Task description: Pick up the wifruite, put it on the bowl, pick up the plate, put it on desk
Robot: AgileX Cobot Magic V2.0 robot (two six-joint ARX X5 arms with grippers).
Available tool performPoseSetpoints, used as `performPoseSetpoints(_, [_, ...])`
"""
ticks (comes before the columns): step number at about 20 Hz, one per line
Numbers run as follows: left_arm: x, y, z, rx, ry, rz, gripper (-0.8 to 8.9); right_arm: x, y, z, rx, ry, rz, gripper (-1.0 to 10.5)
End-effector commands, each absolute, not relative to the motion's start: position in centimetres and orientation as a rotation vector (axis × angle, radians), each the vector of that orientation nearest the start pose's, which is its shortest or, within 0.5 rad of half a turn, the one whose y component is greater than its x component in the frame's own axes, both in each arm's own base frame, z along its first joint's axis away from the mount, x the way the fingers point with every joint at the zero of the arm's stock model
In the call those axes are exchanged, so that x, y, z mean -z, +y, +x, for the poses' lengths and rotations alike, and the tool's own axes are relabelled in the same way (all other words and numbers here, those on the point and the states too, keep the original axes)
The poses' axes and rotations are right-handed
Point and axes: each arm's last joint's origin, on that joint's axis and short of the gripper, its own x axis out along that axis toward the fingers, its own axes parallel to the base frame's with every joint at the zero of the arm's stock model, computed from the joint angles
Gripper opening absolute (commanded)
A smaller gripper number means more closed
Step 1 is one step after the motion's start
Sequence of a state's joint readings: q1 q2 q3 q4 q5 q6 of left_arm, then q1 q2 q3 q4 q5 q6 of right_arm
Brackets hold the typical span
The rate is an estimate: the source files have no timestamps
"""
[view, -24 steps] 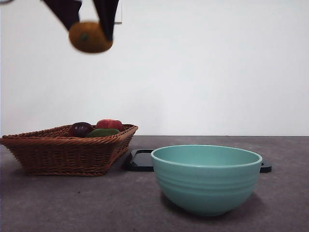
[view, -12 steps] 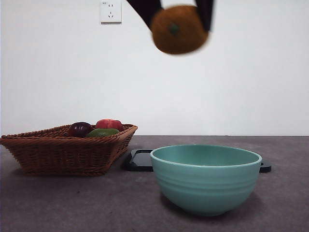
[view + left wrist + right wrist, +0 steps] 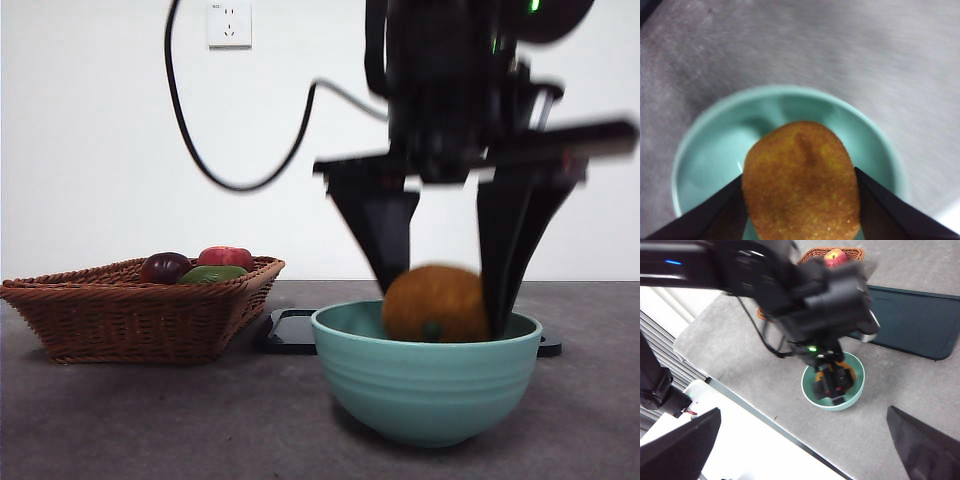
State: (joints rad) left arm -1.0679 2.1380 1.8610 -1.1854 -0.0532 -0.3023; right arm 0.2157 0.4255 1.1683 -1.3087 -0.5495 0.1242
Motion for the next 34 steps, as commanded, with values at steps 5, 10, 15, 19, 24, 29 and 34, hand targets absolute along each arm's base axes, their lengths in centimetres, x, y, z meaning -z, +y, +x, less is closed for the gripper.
performPoseSetpoints(5, [-19.3,-37.9,21.6,0.575,1.414,0.586,2.35,-37.7,1.4,-0.8,-0.724,0.585,0.180,6.3])
performPoseSetpoints(10, [-19.1,-37.9,21.7,0.584,1.426,0.585,2.35,-37.7,1.4,-0.8,-0.725,0.583,0.176,6.3])
performPoseSetpoints(15, [-19.1,-38.0,21.7,0.611,1.431,0.573,2.36,-37.7,1.4,-0.8,-0.726,0.582,0.174,6.3])
performPoseSetpoints(19, [-19.1,-37.9,21.7,0.617,1.436,0.591,3.88,-37.7,1.4,-0.8,-0.726,0.582,0.174,6.3])
performPoseSetpoints(24, [-20.8,-37.9,21.9,0.637,1.404,0.578,5.03,-37.7,1.4,-0.8,-0.726,0.583,0.175,6.3])
performPoseSetpoints(29, [-28.2,-37.5,21.5,0.703,1.272,0.530,5.07,-37.7,1.4,-0.8,-0.726,0.582,0.174,6.3])
performPoseSetpoints(34, [-34.8,-34.7,19.7,0.788,1.140,0.513,5.94,-37.9,1.4,-0.7,-0.727,0.565,0.171,6.3])
